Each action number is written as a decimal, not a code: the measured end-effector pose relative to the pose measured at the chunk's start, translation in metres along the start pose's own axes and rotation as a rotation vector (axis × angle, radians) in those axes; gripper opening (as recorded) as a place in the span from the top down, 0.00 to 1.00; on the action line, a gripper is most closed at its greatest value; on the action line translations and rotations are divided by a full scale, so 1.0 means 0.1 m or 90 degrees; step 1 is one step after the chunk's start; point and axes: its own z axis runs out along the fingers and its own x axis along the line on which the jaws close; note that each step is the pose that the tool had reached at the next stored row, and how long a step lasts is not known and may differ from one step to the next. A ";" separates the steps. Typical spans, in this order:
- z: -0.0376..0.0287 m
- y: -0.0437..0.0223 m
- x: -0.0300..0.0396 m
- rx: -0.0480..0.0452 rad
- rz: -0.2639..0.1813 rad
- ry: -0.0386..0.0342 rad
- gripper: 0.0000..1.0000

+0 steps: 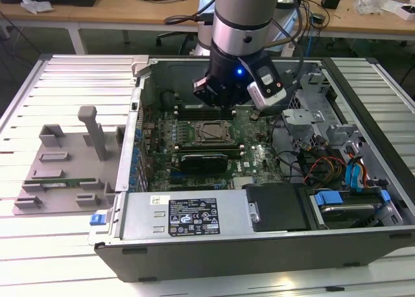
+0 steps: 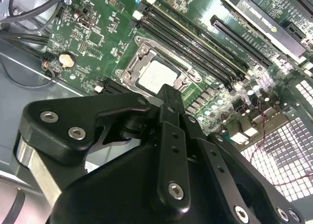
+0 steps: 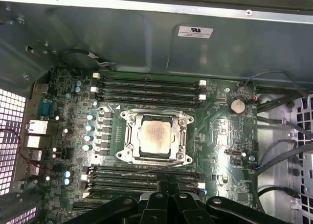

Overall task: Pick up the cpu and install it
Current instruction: 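Install the second cpu locking lever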

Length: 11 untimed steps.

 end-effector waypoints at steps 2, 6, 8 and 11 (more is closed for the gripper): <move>0.017 -0.003 0.000 0.0000 0.000 0.0001 0.89; 0.067 -0.013 0.001 -0.0001 0.000 0.0003 0.89; 0.094 -0.018 0.002 -0.0001 0.000 0.0004 0.89; 0.126 -0.024 0.002 -0.0001 0.000 0.0005 0.89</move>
